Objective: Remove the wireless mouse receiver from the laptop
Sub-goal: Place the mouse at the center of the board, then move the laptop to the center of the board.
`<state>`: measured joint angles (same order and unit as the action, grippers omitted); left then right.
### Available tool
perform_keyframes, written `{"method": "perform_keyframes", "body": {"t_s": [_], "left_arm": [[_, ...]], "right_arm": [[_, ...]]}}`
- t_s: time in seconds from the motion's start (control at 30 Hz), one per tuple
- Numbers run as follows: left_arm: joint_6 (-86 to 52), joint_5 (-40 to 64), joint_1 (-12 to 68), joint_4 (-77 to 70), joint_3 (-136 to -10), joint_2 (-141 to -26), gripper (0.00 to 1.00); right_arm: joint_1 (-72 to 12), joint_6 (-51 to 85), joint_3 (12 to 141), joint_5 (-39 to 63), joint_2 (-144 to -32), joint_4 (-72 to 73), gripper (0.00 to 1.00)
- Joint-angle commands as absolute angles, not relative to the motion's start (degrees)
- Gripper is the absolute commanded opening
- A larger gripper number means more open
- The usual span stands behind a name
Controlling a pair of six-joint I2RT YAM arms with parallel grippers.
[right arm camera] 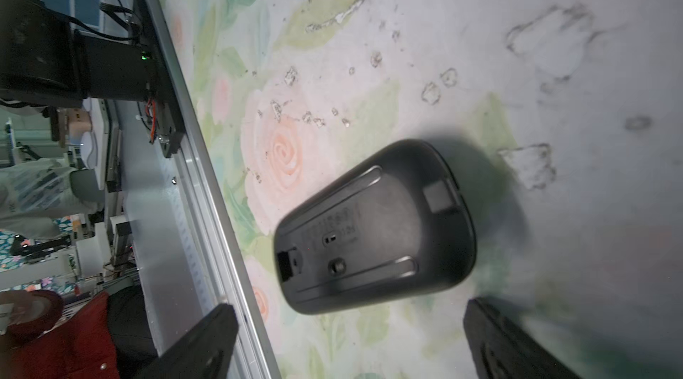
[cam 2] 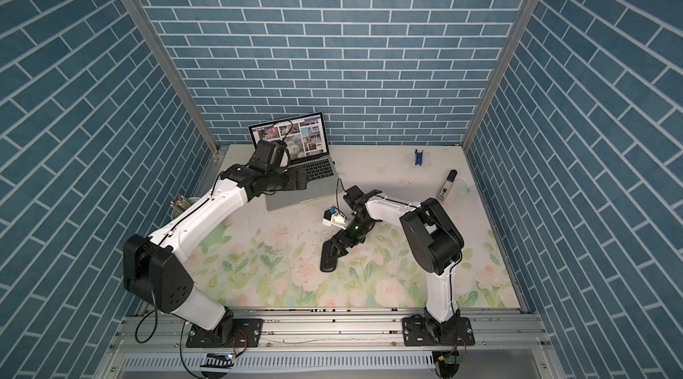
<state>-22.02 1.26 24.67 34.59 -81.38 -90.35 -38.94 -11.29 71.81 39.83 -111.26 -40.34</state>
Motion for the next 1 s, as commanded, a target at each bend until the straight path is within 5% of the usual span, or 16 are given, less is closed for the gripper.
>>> {"method": "perform_keyframes", "body": {"t_s": [0.0, 0.47, 0.73, 0.97], "left_arm": [[-21.45, -0.13, 24.52, 33.68, -79.84, -88.27, 1.0], [-26.79, -8.61, 21.92, 34.13, -77.14, -90.21, 1.0], [-36.23, 5.28, 7.31, 21.58, -64.33, -90.59, 1.0], [-36.38, 5.48, 6.68, 19.25, -68.0, -96.18, 0.95]], "right_arm": [[-38.34, -3.7, 69.02, 21.95, -111.82, -37.58, 1.0], [-39.5, 6.51, 77.89, 4.71, -107.81, -34.62, 0.98], [-34.38, 5.45, 99.54, 8.31, -121.85, -35.01, 0.95], [-31.47, 6.85, 118.23, 13.09, -135.99, -38.34, 0.83]]}}
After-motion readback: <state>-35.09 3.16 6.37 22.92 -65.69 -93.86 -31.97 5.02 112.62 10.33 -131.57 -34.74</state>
